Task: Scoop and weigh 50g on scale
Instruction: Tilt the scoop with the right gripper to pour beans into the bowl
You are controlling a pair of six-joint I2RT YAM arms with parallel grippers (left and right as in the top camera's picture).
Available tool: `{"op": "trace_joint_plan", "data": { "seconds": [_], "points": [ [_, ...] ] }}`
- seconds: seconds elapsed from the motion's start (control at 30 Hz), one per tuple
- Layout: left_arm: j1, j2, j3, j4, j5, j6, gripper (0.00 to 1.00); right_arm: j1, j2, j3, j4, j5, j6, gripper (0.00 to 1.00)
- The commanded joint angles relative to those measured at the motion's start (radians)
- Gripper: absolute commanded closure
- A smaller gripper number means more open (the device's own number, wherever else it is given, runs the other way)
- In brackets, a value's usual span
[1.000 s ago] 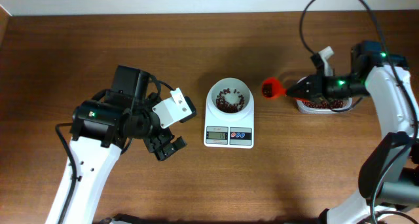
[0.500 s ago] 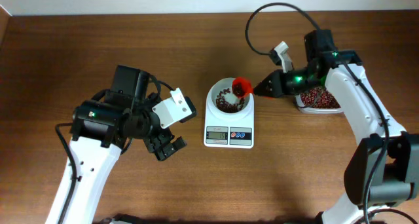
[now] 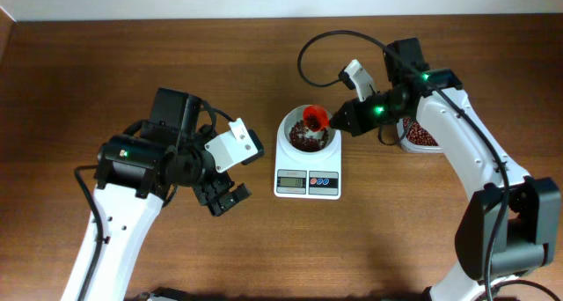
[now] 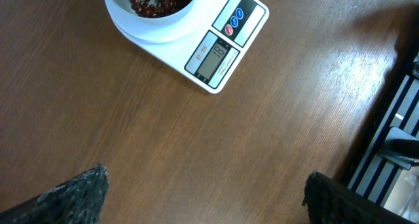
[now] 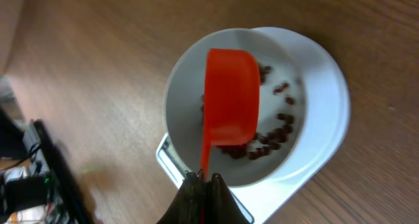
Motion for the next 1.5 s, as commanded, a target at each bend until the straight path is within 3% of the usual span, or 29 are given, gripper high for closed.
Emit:
{"op": "trace_joint_plan", "data": {
  "seconds": [0.0, 0.07, 0.1, 0.17, 0.2, 0.23, 0.3, 0.33, 0.4, 0.43, 0.47, 0.5, 0.57, 0.6, 0.63, 0.7, 0.73, 0.8, 0.83, 0.9, 0.93, 1.03, 1.07, 1.13, 1.2, 1.27, 1.33, 1.4, 1.47],
  "points": [
    [0.007, -0.013, 0.014, -0.001, 0.014, 0.009, 0.01, 0.013, -0.01, -0.001, -0.006, 0.084, 0.032, 0.96],
    [0.007, -0.013, 0.014, -0.001, 0.014, 0.009, 0.01, 0.013, -0.011, -0.001, -0.002, 0.077, 0.045, 0.96],
    [0.007, -0.013, 0.014, 0.0, 0.014, 0.009, 0.01, 0.013, -0.013, -0.001, -0.019, -0.056, -0.092, 0.96],
    [0.007, -0.013, 0.014, -0.001, 0.014, 0.009, 0.01, 0.015, -0.013, -0.001, -0.008, 0.057, -0.005, 0.96],
    [0.007, -0.013, 0.014, -0.001, 0.014, 0.009, 0.01, 0.018, -0.014, -0.001, -0.037, -0.053, -0.148, 0.96],
    [0.007, -0.013, 0.014, 0.0, 0.014, 0.009, 0.01, 0.018, -0.012, -0.001, -0.01, 0.125, 0.032, 0.96],
    [0.007, -0.013, 0.014, 0.0, 0.014, 0.009, 0.01, 0.018, -0.015, -0.001, -0.037, 0.018, -0.095, 0.96],
    [0.007, -0.013, 0.014, 0.0, 0.014, 0.009, 0.01, 0.018, -0.014, -0.001, -0.01, 0.138, 0.059, 0.96],
    [0.007, -0.013, 0.014, -0.001, 0.014, 0.009, 0.01, 0.018, -0.016, -0.001, -0.01, -0.044, -0.108, 0.96],
    [0.007, -0.013, 0.014, -0.001, 0.014, 0.009, 0.01, 0.018, -0.014, -0.001, 0.018, 0.092, 0.039, 0.96],
    [0.007, -0.013, 0.014, -0.001, 0.014, 0.009, 0.01, 0.018, -0.015, -0.001, -0.005, 0.011, -0.064, 0.96],
    [0.007, -0.013, 0.014, -0.001, 0.014, 0.009, 0.01, 0.018, -0.014, -0.001, 0.007, 0.049, -0.002, 0.96],
    [0.007, -0.013, 0.014, -0.001, 0.014, 0.009, 0.01, 0.018, -0.016, -0.001, -0.012, -0.028, -0.089, 0.96],
    [0.007, -0.013, 0.014, 0.0, 0.014, 0.009, 0.01, 0.018, -0.015, -0.001, 0.005, 0.06, 0.013, 0.96],
    [0.007, -0.013, 0.014, 0.0, 0.014, 0.009, 0.01, 0.018, -0.016, -0.001, -0.015, -0.007, -0.07, 0.96],
    [0.007, -0.013, 0.014, 0.0, 0.014, 0.009, 0.01, 0.025, -0.016, -0.001, -0.022, 0.097, -0.005, 0.96],
    [0.007, -0.013, 0.014, 0.0, 0.014, 0.009, 0.01, 0.038, -0.018, -0.001, -0.046, -0.003, -0.131, 0.96],
    [0.007, -0.013, 0.014, -0.001, 0.014, 0.009, 0.01, 0.049, -0.018, -0.001, -0.015, 0.153, 0.011, 0.96],
    [0.007, -0.013, 0.014, 0.0, 0.014, 0.009, 0.01, 0.057, -0.024, -0.001, -0.034, 0.055, -0.11, 0.96],
    [0.007, -0.013, 0.014, 0.0, 0.014, 0.009, 0.01, 0.065, -0.027, -0.001, -0.014, 0.158, -0.02, 0.96],
    [0.007, -0.013, 0.014, -0.001, 0.014, 0.009, 0.01, 0.065, -0.034, -0.001, -0.042, 0.111, -0.108, 0.96],
    [0.007, -0.013, 0.014, 0.0, 0.014, 0.009, 0.01, 0.072, -0.056, -0.001, -0.034, 0.091, -0.14, 0.96],
    [0.007, -0.013, 0.014, -0.001, 0.014, 0.009, 0.01, 0.072, -0.056, 0.006, -0.024, 0.214, -0.033, 0.96],
    [0.007, -0.013, 0.014, -0.001, 0.014, 0.009, 0.01, 0.101, -0.058, 0.033, -0.092, 0.212, -0.136, 0.96],
    [0.007, -0.013, 0.014, 0.0, 0.014, 0.009, 0.01, 0.116, -0.058, 0.042, -0.08, 0.352, -0.031, 0.96],
    [0.007, -0.013, 0.014, -0.001, 0.014, 0.009, 0.01, 0.145, -0.069, 0.066, -0.108, 0.274, -0.111, 0.96],
    [0.007, -0.013, 0.014, -0.001, 0.014, 0.009, 0.01, 0.148, -0.07, 0.067, -0.063, 0.407, 0.002, 0.96],
    [0.007, -0.013, 0.014, 0.0, 0.014, 0.009, 0.01, 0.167, -0.071, 0.067, -0.084, 0.278, -0.137, 0.96],
    [0.007, -0.013, 0.014, -0.001, 0.014, 0.009, 0.01, 0.169, -0.071, 0.068, -0.056, 0.417, -0.02, 0.96]
  ]
}}
